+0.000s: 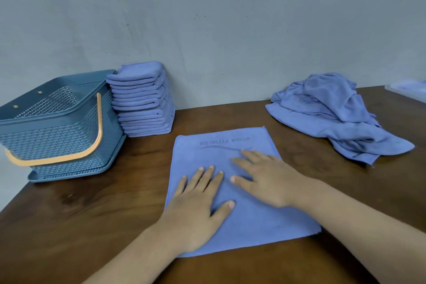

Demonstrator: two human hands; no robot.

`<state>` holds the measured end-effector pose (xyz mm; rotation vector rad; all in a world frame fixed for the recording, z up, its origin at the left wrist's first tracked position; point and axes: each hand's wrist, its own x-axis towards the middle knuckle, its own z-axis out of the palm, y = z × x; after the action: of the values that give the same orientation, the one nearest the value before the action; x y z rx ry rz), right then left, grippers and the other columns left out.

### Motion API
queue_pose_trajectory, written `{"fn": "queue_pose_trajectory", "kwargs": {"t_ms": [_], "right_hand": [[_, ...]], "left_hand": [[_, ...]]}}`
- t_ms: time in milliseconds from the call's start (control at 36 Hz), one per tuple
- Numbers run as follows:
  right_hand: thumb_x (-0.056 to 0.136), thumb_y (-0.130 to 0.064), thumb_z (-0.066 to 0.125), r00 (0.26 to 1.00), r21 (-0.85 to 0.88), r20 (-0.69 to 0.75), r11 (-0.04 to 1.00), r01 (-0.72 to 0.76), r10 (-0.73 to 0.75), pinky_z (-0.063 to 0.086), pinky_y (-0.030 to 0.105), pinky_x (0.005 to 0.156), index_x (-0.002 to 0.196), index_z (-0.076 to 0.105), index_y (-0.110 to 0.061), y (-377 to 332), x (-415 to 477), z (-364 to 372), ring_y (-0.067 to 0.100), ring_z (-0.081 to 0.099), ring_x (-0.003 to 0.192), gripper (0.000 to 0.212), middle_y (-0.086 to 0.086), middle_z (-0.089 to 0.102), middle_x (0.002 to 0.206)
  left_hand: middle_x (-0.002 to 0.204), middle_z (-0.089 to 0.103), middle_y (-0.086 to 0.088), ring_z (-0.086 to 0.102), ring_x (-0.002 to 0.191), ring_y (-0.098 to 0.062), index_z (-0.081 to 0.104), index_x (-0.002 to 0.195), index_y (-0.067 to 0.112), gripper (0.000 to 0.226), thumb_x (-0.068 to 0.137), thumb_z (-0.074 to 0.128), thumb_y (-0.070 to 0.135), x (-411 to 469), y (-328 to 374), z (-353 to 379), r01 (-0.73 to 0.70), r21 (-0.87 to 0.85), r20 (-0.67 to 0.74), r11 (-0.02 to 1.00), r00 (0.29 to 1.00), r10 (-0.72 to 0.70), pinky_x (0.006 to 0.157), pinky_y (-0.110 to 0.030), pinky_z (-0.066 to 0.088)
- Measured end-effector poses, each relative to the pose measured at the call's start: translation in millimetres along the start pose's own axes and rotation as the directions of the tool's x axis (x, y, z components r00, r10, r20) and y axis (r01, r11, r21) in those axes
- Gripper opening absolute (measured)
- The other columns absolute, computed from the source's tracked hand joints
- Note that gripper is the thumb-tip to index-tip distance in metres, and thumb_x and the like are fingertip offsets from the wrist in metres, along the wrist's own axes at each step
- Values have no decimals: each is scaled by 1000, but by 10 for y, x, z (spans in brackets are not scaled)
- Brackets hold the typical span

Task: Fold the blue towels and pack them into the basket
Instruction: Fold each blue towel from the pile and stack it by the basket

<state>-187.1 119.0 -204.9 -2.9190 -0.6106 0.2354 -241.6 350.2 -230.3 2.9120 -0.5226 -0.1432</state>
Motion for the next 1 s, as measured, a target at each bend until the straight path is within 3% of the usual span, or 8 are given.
{"fn": "queue_pose_trajectory", "kwargs": {"t_ms": [111,222,333,611,833,1000], "right_hand": [[99,-83,17,1000,4,-15,1000,-9,9,-5,41,132,165,-9,-48,-26,-350,198,12,-23,160,79,-10,-21,174],[92,-92,15,1000,16,-15,1000,-22,22,-10,32,130,161,-12,-57,152,-638,197,-1,-29,154,82,-18,-29,170],[88,-96,13,998,11,-29,999,-47,47,-7,34,131,160,-13,-58,217,-786,211,-8,-32,150,86,-23,-30,168],[81,-102,11,993,13,-76,996,-87,88,-1,45,132,161,-9,-59,192,-839,218,1,-24,157,93,-20,-22,172],[88,-95,16,995,-19,-94,1000,-12,10,-4,46,131,161,-13,-55,-165,-852,247,12,-26,159,88,-14,-24,173],[89,-95,18,1000,41,10,999,-2,1,-8,42,131,160,-11,-59,-166,-845,254,9,-28,157,85,-18,-27,171]], "left_hand": [[172,-23,21,-28,156,-1,-9,167,43,79,101,16,79,-12,-21,24,-6,12,-6,1000,1000,6,131,-40,-11],[172,-23,21,-28,156,-1,-9,167,43,79,101,16,80,-17,-11,-2,-4,17,-12,1000,1000,4,131,-40,-11],[172,-22,21,-26,157,-3,-8,167,44,79,101,16,80,-99,-39,-23,14,21,-29,1000,999,-14,131,-39,-10],[167,-27,31,-34,148,11,-10,162,57,73,97,12,83,-640,-268,-78,41,4,-14,999,999,-41,132,-35,-9],[173,-9,24,-20,157,2,6,166,46,68,104,19,70,-571,5,-169,33,-11,-85,999,996,-34,132,-35,-7],[175,-14,18,-20,160,-5,0,167,45,69,106,18,70,-421,146,-8,-11,4,5,1000,1000,11,132,-39,-7]]}}
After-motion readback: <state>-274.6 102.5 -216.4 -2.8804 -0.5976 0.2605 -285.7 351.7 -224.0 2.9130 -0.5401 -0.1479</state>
